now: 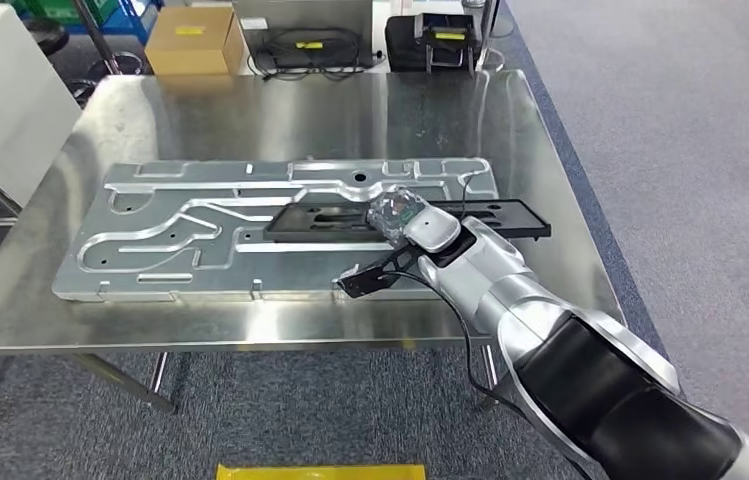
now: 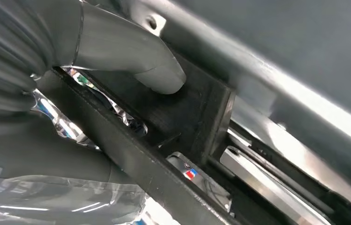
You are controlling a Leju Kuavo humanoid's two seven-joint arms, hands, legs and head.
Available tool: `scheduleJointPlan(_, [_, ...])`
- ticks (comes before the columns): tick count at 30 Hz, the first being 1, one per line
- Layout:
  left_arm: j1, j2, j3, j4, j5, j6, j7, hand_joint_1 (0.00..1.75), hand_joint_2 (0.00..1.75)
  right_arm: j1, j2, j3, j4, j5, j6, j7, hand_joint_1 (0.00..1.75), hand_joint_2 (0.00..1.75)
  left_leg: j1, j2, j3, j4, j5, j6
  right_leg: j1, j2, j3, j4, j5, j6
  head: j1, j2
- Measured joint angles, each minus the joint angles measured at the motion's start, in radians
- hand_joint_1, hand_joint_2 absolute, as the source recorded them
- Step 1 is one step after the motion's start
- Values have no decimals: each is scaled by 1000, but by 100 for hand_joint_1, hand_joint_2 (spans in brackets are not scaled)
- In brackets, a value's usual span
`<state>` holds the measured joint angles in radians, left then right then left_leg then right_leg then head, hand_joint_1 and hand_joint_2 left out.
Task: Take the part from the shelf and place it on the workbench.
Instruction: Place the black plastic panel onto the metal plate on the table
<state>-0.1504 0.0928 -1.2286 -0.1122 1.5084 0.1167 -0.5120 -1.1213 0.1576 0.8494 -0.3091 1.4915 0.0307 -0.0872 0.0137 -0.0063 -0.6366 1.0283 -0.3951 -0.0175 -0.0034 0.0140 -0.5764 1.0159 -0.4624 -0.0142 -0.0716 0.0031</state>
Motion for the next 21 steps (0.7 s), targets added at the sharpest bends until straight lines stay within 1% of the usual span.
scheduleJointPlan(1, [0,0,-1,0,0,0,-2,0,131,0,1,4,5,-3,-4,2,43,44,-2,-1,3,-5,-3,5,1,2,-1,1,-1,5,0,0])
scheduleJointPlan(2, [0,-1,-2,0,0,0,-4,0,175,1,2,6,8,-6,-8,4,0,0,0,0,5,-8,-5,12,0,3,0,0,-4,11,0,0])
scheduleJointPlan(3, [-1,-1,-4,-1,0,0,-6,0,175,2,2,8,12,-8,-12,5,0,0,1,0,10,-13,-6,17,0,2,0,7,-10,16,0,0])
scheduleJointPlan(4, [-4,-2,-5,-1,0,1,-7,0,175,4,2,10,16,-11,-16,5,0,0,4,1,15,-17,-6,23,0,1,-9,30,-25,20,0,0])
scheduleJointPlan(5, [-7,-2,-6,-1,0,2,-8,0,175,7,2,11,19,-15,-22,5,0,0,5,2,19,-20,-6,28,-1,-1,-30,74,-48,24,0,0])
scheduleJointPlan(6, [-10,-2,-6,-2,0,5,-8,0,175,11,2,12,23,-22,-30,4,0,0,5,2,21,-21,-8,31,-2,-3,-63,137,-76,26,0,0])
scheduleJointPlan(7, [-12,-2,-7,-1,0,10,-8,0,175,16,2,12,25,-31,-43,3,0,0,5,3,21,-20,-9,33,-3,-3,-102,206,-102,28,0,0])
scheduleJointPlan(8, [-13,-2,-8,-1,0,15,-8,0,175,22,2,11,27,-44,-60,2,0,0,5,3,22,-20,-10,34,-4,-4,-136,262,-116,29,0,0])
scheduleJointPlan(9, [-14,-2,-9,-1,0,19,-8,0,131,27,1,9,29,-56,-79,1,0,0,5,4,23,-20,-12,34,-5,-5,-156,286,-111,30,0,0])
scheduleJointPlan(10, [-15,-2,-11,-1,0,22,-9,0,87,31,1,6,31,-65,-94,-1,0,0,5,4,25,-19,-13,33,-6,-6,-156,272,-87,29,0,0])
scheduleJointPlan(11, [-16,-3,-12,-2,0,23,-10,0,44,33,1,2,32,-73,-106,-3,0,0,5,3,28,-17,-16,31,-8,-7,-137,219,-48,28,0,0])
scheduleJointPlan(12, [-17,-3,-14,-2,0,24,-11,0,0,33,1,-1,33,-79,-113,-5,0,0,5,3,30,-16,-18,28,-9,-8,-105,147,-8,25,0,0])
scheduleJointPlan(13, [-19,-3,-15,-2,0,26,-12,0,0,33,1,-4,33,-87,-121,-8,0,0,3,2,30,-12,-21,24,-8,-9,-76,81,19,22,0,0])
scheduleJointPlan(14, [-21,-3,-16,-2,0,28,-12,0,0,34,3,-9,33,-105,-134,-18,0,0,1,2,29,-11,-23,19,-6,-9,-56,35,35,20,0,0])
scheduleJointPlan(15, [-22,-3,-17,-2,0,30,-12,0,0,35,5,-17,33,-130,-154,-32,0,0,0,1,28,-10,-24,14,-4,-8,-48,14,38,17,0,0])
scheduleJointPlan(16, [-23,-3,-20,-2,0,32,-11,0,0,38,7,-32,32,-165,-181,-54,0,0,-2,1,28,-11,-24,8,-2,-8,-48,11,36,14,0,0])
scheduleJointPlan(18, [-25,-3,-26,-2,0,33,-6,0,0,42,17,-81,23,-256,-249,-123,0,0,1,1,28,-10,-28,-3,-4,-8,-47,6,39,3,0,0])
scheduleJointPlan(19, [-25,-3,-28,-2,0,33,-3,0,0,42,24,-112,14,-306,-287,-169,0,0,2,2,22,5,-40,-8,-6,-8,-45,3,41,-4,0,0])
scheduleJointPlan(20, [-27,-4,-30,-2,0,33,-1,0,0,42,32,-144,0,-354,-322,-217,0,0,3,2,7,41,-63,-12,-8,-8,-43,0,42,-10,0,0])
scheduleJointPlan(21, [-27,-4,-30,-2,0,33,1,0,0,42,41,-175,-13,-392,-350,-259,0,0,4,3,-19,98,-93,-15,-8,-8,-41,-1,41,-14,0,0])
